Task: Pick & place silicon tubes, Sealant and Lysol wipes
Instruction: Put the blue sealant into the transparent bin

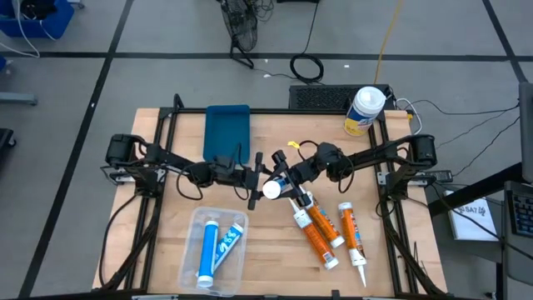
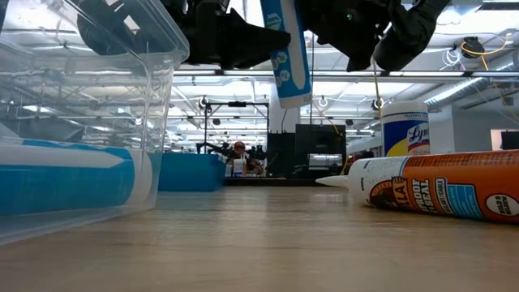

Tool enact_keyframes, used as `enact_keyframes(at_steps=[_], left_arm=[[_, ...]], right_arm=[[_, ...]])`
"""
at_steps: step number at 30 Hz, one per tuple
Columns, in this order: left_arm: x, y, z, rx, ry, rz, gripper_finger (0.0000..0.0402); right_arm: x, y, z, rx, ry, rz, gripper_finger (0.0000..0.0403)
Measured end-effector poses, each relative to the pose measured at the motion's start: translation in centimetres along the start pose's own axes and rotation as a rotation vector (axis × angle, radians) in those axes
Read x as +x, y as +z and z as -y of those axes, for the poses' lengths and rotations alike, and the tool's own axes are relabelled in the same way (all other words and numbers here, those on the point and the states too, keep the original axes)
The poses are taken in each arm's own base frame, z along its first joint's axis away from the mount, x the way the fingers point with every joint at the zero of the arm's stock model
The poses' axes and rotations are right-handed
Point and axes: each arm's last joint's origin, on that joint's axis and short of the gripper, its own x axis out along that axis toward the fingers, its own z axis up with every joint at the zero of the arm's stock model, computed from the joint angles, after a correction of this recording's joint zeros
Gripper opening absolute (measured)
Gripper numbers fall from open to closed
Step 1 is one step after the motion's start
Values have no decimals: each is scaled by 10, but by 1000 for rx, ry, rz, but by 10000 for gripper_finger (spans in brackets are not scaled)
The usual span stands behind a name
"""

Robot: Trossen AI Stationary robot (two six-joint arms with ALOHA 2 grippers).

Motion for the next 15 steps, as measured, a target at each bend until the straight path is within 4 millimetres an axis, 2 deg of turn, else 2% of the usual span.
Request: enact_keyframes(at_steps=[3,10,15], left_arm=[[0,0,1,14,-4,-5,221],[-5,-4,2,5,-24,-121,221],[-18,16,1,0,-4,-183,221]], right_arm=[[0,0,0,1,2,-1,207],[0,-1,0,19,-12,-18,246],[-1,0,1,44,-23,-29,257]])
